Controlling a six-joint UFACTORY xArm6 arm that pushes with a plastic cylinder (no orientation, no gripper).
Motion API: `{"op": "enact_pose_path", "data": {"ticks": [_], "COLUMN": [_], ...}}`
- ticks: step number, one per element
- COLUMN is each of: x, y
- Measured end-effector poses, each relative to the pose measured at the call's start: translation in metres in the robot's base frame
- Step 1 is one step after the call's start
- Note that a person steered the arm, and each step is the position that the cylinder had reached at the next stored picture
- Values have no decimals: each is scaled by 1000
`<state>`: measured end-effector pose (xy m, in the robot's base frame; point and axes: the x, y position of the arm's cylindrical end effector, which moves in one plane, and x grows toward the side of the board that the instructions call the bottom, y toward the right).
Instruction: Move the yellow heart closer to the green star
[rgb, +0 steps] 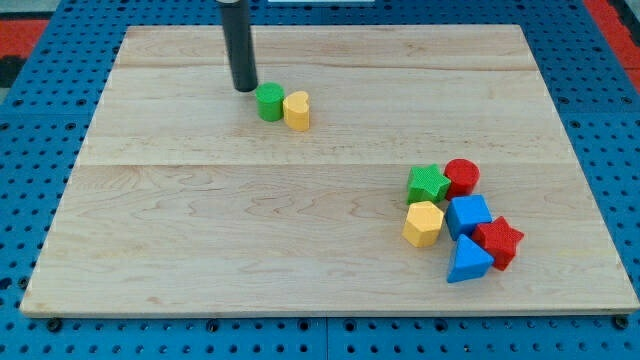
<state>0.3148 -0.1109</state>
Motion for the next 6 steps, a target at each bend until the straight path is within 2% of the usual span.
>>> {"op": "enact_pose_path", "data": {"ticks": [1, 2, 3, 4, 5, 6], "x": [27, 67, 85, 82, 57, 55], "y": [11, 85, 133, 122, 127, 193]}}
